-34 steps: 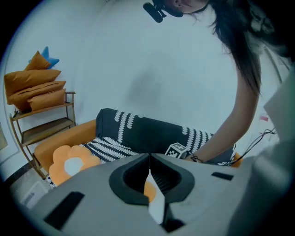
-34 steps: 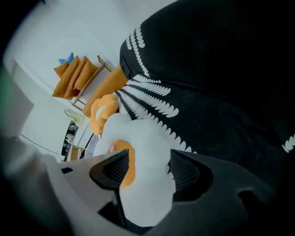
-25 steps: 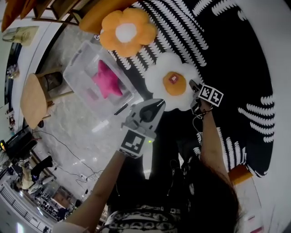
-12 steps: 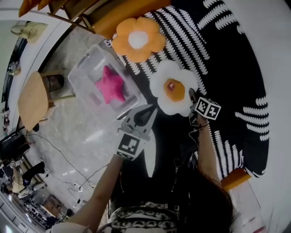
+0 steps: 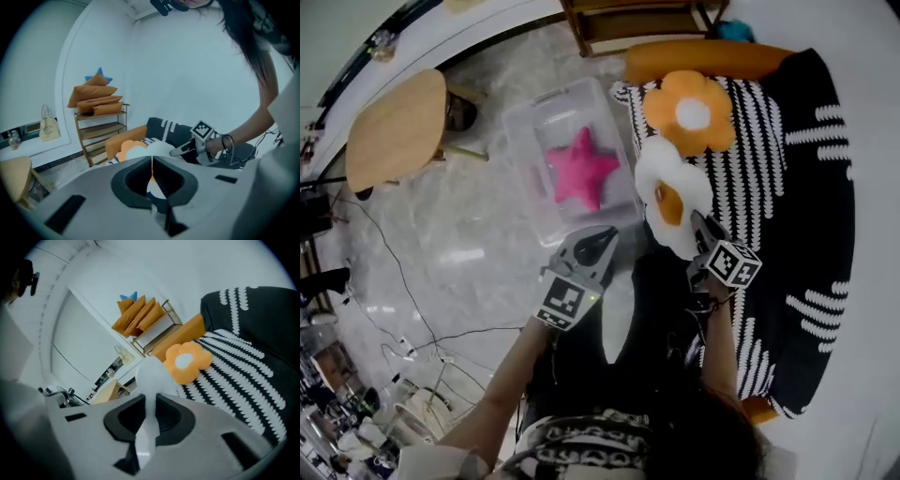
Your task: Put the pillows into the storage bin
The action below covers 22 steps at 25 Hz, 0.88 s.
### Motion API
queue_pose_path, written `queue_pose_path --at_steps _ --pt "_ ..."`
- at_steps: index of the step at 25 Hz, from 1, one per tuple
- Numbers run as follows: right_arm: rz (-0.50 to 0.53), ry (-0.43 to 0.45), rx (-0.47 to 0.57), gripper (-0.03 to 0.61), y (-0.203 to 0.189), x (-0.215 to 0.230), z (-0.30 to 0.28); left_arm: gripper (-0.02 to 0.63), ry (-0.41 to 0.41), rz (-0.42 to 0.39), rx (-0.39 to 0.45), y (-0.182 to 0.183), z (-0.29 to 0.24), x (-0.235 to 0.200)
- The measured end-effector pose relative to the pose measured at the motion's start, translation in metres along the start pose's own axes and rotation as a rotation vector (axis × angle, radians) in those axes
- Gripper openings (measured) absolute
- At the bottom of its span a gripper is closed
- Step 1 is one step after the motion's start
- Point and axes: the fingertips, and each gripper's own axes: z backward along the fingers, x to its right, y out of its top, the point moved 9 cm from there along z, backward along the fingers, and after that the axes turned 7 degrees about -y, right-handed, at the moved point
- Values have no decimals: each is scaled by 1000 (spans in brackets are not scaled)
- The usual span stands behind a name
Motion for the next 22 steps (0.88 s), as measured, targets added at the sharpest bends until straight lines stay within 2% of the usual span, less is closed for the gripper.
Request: queue_pose_path --at_steps 5,11,13,16,18,22 --pt "25 146 -12 49 -1 -117 -81 8 134 55 -8 -47 88 -63" --pt "190 235 -85 51 -19 -229 -202 8 234 121 6 -102 159 -107" --pt "217 228 -103 62 -23 -254 -245 8 251 141 12 -114 173 -121" --pt "303 127 -175 123 -33 -275 -297 8 271 167 25 -126 186 -138" --pt "350 109 -207 130 -41 -286 -309 8 277 182 34 -132 192 -144" --pt "368 126 -231 193 -57 -294 -307 8 292 216 63 -137 201 -155"
